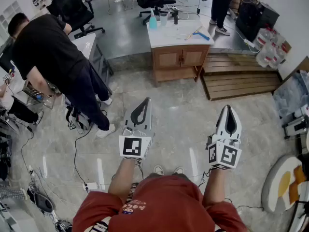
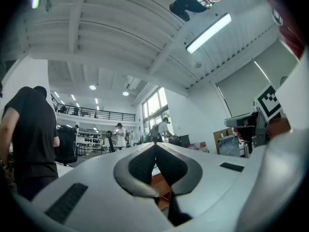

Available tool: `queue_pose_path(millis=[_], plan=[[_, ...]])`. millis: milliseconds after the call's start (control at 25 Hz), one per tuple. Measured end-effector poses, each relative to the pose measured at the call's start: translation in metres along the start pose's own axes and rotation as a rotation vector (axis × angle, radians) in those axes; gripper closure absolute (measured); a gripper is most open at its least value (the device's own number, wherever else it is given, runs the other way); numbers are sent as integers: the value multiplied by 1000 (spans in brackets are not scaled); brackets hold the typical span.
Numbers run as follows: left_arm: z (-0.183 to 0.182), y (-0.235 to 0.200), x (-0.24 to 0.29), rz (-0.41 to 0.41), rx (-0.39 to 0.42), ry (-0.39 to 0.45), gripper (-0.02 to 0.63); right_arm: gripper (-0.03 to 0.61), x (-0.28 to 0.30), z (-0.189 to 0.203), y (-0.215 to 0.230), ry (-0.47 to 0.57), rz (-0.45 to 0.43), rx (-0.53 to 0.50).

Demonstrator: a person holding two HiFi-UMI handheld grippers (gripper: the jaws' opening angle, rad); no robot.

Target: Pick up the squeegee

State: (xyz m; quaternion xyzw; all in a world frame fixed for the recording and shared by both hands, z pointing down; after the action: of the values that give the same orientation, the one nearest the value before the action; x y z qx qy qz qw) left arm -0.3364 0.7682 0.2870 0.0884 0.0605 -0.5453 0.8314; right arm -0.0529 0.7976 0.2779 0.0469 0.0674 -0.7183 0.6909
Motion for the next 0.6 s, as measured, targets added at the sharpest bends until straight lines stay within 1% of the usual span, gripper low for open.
queue_pose_path(millis=[120,240,360,440,520,600], plan=[[-1,-11,-3,-11,9,-8,597,572,4,2,-12,-12,-19,-1],[9,-23,-12,-17,14,-22,597,572,4,8,-30,-20,-28,-6],[16,-34,-18,-15,-1,-6,597,572,4,16,-48,-24,-34,6],[20,-43,-23,-8,-7,-2,597,572,2,18,-59,-4,-36,34],[23,-52,-28,0,-10,-3,597,572,-2,16,-69,39,-39,58],[25,-59,-31,-3,-19,-10,597,572,-5,13,-77,64,-36,55]])
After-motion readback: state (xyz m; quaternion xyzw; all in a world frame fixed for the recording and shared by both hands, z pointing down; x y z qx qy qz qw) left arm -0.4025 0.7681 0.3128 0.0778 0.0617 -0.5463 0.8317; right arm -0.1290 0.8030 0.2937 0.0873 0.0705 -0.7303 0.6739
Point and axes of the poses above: the fingertips, and each gripper's own axes: x forward along the fingers, y to its right, z out of its underside, the point moved 5 cm from there along -x, backward along the fingers
